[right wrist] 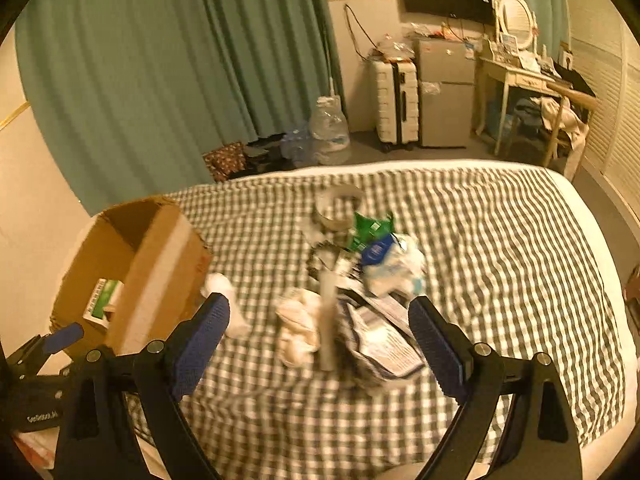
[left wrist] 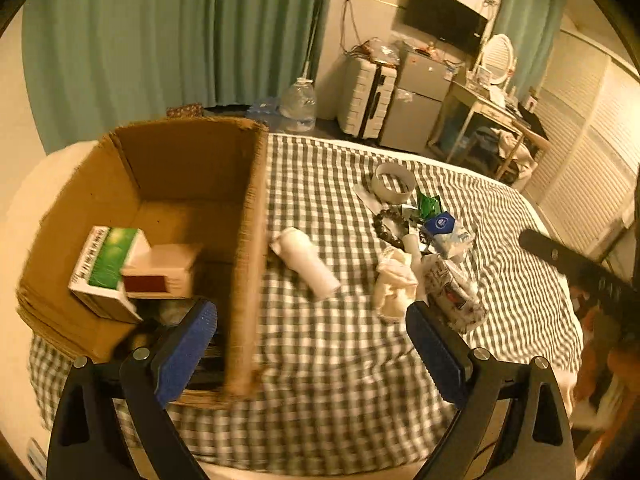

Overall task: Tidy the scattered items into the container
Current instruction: 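Grasp the white bottle with the left gripper while the right grasps the wet-wipe pack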

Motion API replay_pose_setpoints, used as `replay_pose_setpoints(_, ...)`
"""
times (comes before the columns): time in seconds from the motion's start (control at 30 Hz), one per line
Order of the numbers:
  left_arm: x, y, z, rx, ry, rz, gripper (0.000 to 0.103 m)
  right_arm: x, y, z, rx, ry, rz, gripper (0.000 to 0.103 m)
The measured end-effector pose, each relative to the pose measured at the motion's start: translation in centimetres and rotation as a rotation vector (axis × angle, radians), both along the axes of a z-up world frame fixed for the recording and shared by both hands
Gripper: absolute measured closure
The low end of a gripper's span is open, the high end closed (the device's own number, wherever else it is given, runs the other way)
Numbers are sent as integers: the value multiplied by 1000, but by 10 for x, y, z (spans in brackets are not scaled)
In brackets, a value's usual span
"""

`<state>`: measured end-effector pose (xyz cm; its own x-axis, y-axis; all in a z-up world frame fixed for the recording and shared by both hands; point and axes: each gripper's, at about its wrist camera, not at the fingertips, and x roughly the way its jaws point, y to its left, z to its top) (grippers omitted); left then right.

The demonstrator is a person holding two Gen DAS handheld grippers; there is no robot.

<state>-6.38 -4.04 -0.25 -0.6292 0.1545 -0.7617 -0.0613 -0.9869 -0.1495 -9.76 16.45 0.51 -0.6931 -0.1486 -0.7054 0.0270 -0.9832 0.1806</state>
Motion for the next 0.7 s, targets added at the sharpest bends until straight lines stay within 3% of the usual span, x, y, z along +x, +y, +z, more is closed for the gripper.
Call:
replay_pose_setpoints(0.2,-17,41,-21,-47,-25,39,5,-6,21,-28,10,-44,-16,12)
replay_pose_setpoints(0.37,-38,52,-51,-90,-80,108,4,-17,32,-52,-52,-102,0,12)
replay_pose_setpoints(0.47,-48,62,-62,-208,-65,164,2,-23,28,-65,-26,-129,14,12)
replay_pose_setpoints(0.7,-63,84,-79,-235,-67,114,1,-40,24,-102,-33,-255,16,12)
